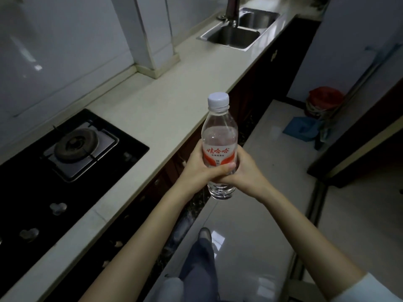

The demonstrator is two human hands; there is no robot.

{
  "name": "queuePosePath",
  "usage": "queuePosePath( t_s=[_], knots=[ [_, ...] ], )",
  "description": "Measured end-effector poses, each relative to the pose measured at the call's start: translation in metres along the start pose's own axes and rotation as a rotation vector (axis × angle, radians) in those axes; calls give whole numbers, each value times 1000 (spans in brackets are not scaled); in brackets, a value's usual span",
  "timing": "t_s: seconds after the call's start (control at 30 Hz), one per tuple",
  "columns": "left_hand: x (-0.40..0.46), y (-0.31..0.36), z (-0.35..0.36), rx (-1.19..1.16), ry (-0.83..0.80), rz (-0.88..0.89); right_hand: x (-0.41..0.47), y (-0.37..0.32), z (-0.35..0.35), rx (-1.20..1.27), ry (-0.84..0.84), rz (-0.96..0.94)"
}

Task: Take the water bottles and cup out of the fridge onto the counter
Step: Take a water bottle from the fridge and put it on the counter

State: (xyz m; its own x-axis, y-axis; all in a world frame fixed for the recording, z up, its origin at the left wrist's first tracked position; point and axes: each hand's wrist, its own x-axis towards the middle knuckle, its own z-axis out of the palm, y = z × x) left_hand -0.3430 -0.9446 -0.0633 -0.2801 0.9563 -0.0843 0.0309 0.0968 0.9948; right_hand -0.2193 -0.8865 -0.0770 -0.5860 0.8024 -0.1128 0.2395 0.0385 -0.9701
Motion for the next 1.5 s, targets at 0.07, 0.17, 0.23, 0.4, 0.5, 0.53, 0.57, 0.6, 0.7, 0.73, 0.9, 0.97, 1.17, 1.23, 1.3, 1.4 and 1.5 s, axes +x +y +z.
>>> queuePosePath(
  t_s=[0.07,0.17,0.23,0.4,0.5,0.53,0.57,0.6,0.7,0.73,0.9,0.97,1.17,1.23,1.3,1.4,1.5],
  knots=[
    [30,-2,3,3,-25,7,22,3,-13,10,21,4],
    [78,-1,9,8,-71,10,59,5,-32,32,44,6],
    [107,2,13,3,-108,-3,82,5,-45,37,68,17],
    [178,21,25,7,-161,17,140,-3,-83,54,116,17],
    [217,32,40,28,-197,25,168,-2,-110,64,178,19],
    [229,34,45,26,-208,22,176,-1,-118,67,187,25],
    [240,34,51,18,-212,19,184,0,-127,70,191,30],
    [252,34,56,10,-211,12,193,3,-136,71,191,36],
    [288,31,73,11,-206,-7,222,12,-164,65,182,48],
    [300,30,79,13,-206,-11,232,15,-174,61,174,48],
    [368,28,111,11,-179,-13,291,32,-226,56,129,31],
    [397,29,126,0,-147,-26,317,35,-250,55,99,33],
    [476,35,167,-6,-67,-43,387,42,-319,-5,5,43],
    [499,36,176,-18,-40,-62,408,44,-337,-16,-27,58],
    [518,39,183,-14,-9,-69,429,44,-351,-21,-62,70],
    [547,43,188,-4,37,-74,461,46,-366,-17,-95,85],
    [578,44,187,-16,90,-86,499,46,-377,-26,-143,77]
  ],
)
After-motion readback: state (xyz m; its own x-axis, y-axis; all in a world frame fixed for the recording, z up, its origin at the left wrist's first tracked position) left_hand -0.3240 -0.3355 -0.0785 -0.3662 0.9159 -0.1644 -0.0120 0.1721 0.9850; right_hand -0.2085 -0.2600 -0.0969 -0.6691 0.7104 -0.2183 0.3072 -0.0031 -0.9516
